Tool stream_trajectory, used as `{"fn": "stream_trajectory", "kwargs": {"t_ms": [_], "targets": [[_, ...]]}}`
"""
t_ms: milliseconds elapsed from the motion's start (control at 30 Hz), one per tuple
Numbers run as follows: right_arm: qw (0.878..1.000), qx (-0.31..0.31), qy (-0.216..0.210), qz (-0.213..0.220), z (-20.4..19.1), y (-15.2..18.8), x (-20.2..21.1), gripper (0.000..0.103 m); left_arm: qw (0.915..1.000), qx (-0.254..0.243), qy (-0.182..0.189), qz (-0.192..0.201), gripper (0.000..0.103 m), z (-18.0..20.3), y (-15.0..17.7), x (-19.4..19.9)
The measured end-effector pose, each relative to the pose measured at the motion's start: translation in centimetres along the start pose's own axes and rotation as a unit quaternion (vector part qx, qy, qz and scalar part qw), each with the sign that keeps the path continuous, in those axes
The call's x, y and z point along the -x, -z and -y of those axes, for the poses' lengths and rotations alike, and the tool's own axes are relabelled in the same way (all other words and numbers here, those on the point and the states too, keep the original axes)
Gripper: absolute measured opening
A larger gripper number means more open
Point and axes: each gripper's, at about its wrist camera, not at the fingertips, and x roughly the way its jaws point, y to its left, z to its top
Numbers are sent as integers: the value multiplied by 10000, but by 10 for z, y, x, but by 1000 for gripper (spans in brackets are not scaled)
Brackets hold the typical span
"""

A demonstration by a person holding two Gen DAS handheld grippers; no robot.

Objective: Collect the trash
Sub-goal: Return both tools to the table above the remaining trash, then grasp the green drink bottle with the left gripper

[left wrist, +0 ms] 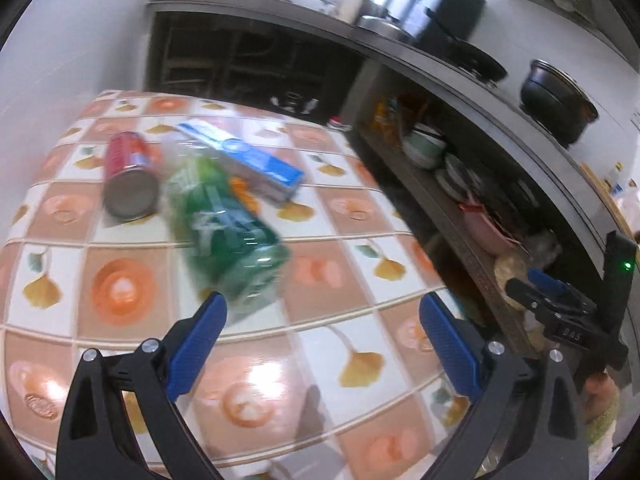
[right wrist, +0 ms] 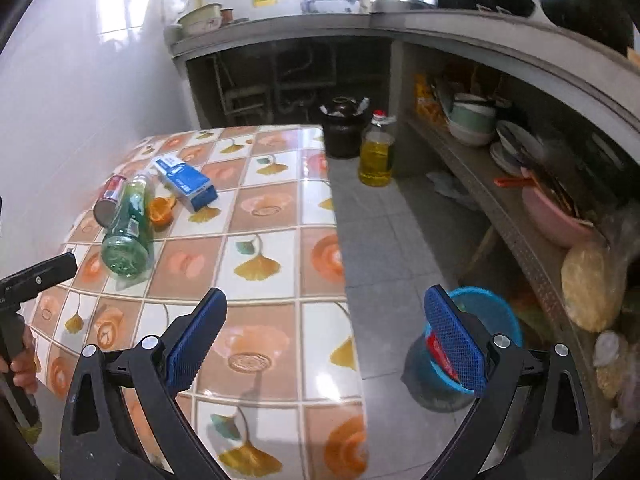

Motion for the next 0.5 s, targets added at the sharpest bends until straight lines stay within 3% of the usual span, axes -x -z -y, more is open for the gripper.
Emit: {"fn": "stream_trajectory", "kwargs": {"t_ms": [133,267,500], "targets": [[9995,321,69,7,-20,-5,-6,95,9996,265,-118,55,95,-22,2,4],[9992,390,-133,-2,-36,-12,-12,95,9986,502,-122,103,95,-39,1,5],[9980,519,-355,-75,-55,-15,-20,95,9948,1002,13,205,95,-62,-27,-18]]}}
